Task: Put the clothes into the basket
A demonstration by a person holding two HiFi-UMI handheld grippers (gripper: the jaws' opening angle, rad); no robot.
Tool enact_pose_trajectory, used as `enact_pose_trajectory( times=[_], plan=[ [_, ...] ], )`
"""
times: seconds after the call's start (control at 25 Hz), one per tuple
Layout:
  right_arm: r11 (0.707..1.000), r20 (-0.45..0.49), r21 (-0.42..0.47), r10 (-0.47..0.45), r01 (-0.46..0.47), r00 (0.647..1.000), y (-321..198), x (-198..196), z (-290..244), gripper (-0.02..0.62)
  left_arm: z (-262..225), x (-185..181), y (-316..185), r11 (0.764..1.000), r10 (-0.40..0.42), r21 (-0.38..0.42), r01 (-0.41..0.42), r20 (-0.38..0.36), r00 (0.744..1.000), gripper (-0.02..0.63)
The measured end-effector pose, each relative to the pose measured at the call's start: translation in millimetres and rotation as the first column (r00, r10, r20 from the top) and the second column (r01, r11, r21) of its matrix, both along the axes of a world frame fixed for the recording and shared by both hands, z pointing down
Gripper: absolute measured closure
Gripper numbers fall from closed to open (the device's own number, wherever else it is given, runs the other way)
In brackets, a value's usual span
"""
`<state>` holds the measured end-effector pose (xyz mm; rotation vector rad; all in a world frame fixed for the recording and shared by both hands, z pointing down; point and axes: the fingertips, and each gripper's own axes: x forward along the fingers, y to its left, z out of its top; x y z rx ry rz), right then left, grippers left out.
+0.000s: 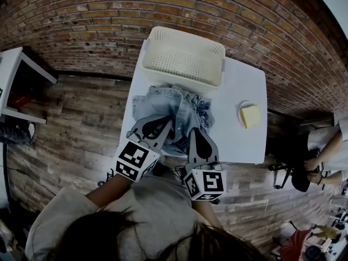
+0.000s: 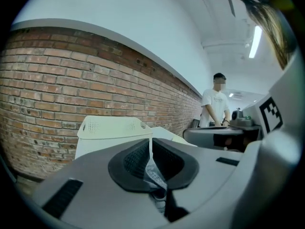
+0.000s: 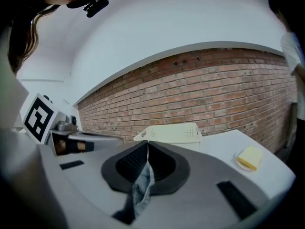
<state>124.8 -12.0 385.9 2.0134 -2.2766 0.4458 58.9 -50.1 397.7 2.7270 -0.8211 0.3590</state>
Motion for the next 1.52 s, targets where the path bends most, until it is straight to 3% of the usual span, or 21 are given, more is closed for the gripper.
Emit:
enact_pose_trajectory(
  times=[0.12, 0.2, 0.36, 0.56, 0.72, 0.84, 1.0, 1.16, 1.28, 1.52],
  plan=[
    [1.0, 0.011, -0.015, -0.006, 0.006, 1.0, -4, -1, 4, 0.568, 7, 4, -4, 0.998, 0.042, -0.05, -0.042, 0.001, 0.999, 0.572],
    [0.999, 0.018, -0.033, -0.021, 0.022, 1.0, -8, -2, 8, 0.493, 11, 6, -9, 0.995, 0.058, -0.079, -0.058, -0.003, 0.998, 0.478],
    [0.995, 0.018, -0.096, -0.011, 0.012, 1.0, -14, 2, 28, 0.378, 29, 3, -18, 0.986, 0.064, -0.156, -0.062, 0.006, 0.998, 0.405],
    [0.983, 0.031, -0.181, 0.041, -0.034, 0.999, -18, 19, 57, 0.231, 62, -11, -33, 0.976, 0.058, -0.215, -0.04, 0.077, 0.995, 0.256],
    [0.963, 0.058, -0.264, 0.063, -0.045, 0.996, -20, 35, 81, 0.133, 87, -16, -44, 0.958, 0.079, -0.284, -0.047, 0.103, 0.992, 0.193],
    [0.943, 0.03, -0.327, 0.066, -0.053, 0.997, -21, 47, 99, 0.104, 107, -17, -53, 0.953, 0.102, -0.299, -0.05, 0.159, 0.982, 0.147],
    [0.907, 0.038, -0.42, 0.063, -0.041, 0.997, -23, 59, 129, 0.07, 136, -20, -63, 0.93, 0.107, -0.368, -0.03, 0.191, 0.976, 0.106],
    [0.845, 0.012, -0.535, 0.006, 0.001, 1.0, -22, 59, 164, 0.03, 154, -21, -74, 0.922, 0.115, -0.387, -0.013, 0.242, 0.963, 0.066],
    [0.803, 0.037, -0.597, 0.023, 0.003, 0.999, -21, 65, 186, 0.018, 169, -20, -81, 0.913, 0.145, -0.407, -0.018, 0.282, 0.948, 0.037],
    [0.722, 0.141, -0.688, 0.031, 0.075, 0.99, -24, 72, 224, 0.017, 203, -11, -75, 0.839, 0.239, -0.54, -0.062, 0.264, 0.934, 0.018]
  ],
)
